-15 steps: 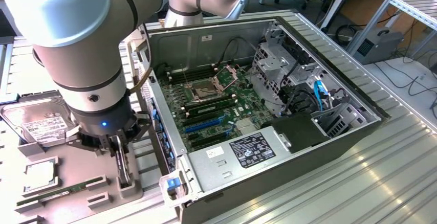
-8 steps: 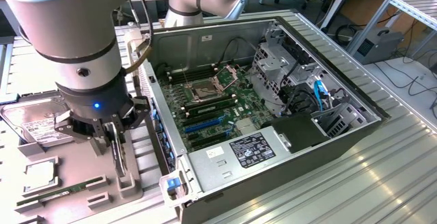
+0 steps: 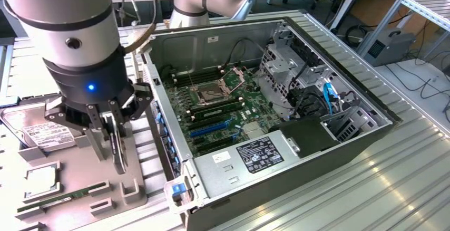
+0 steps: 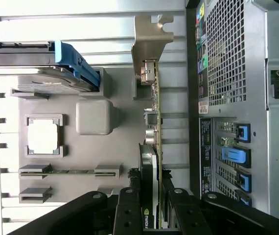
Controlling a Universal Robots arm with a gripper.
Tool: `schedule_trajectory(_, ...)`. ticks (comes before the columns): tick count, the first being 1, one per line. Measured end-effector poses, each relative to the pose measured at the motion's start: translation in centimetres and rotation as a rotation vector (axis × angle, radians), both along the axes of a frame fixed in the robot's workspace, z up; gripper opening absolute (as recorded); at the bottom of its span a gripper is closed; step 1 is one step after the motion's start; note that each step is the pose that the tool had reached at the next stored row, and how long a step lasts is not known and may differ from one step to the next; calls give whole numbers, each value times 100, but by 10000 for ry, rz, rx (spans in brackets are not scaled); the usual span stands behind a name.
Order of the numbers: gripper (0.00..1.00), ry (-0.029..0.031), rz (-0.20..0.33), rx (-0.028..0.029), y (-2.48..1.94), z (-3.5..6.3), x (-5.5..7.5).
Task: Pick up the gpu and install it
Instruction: 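Pick up the gpu and move the gpu toward the slot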
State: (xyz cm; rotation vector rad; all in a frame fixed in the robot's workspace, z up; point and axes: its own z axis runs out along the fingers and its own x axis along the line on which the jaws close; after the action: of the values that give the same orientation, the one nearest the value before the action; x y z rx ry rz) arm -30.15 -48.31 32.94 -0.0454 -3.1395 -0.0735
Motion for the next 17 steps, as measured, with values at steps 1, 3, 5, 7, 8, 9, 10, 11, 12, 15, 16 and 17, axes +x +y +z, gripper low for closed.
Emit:
schedule_trajectory(1,27,-1,0,1,0,38,0)
schedule_trajectory(3,27,0,0,1,0,141,0)
schedule_trajectory(5,27,-1,0,1,0,212,1)
schedule_trajectory(7,27,-1,1,1,0,308,1)
schedule_trajectory(8,27,0,0,0,0,348,1)
schedule_trajectory(9,27,0,1,0,0,419,1)
schedule_trajectory(10,27,0,0,0,0,516,2)
schedule_trajectory(11,27,-1,0,0,0,561,2)
schedule_trajectory(12,27,0,0,0,0,601,2)
schedule_trajectory(15,27,0,0,0,0,741,2)
schedule_trajectory(16,27,-1,0,2,0,790,2)
schedule_trajectory(17,27,-1,0,1,0,826,2)
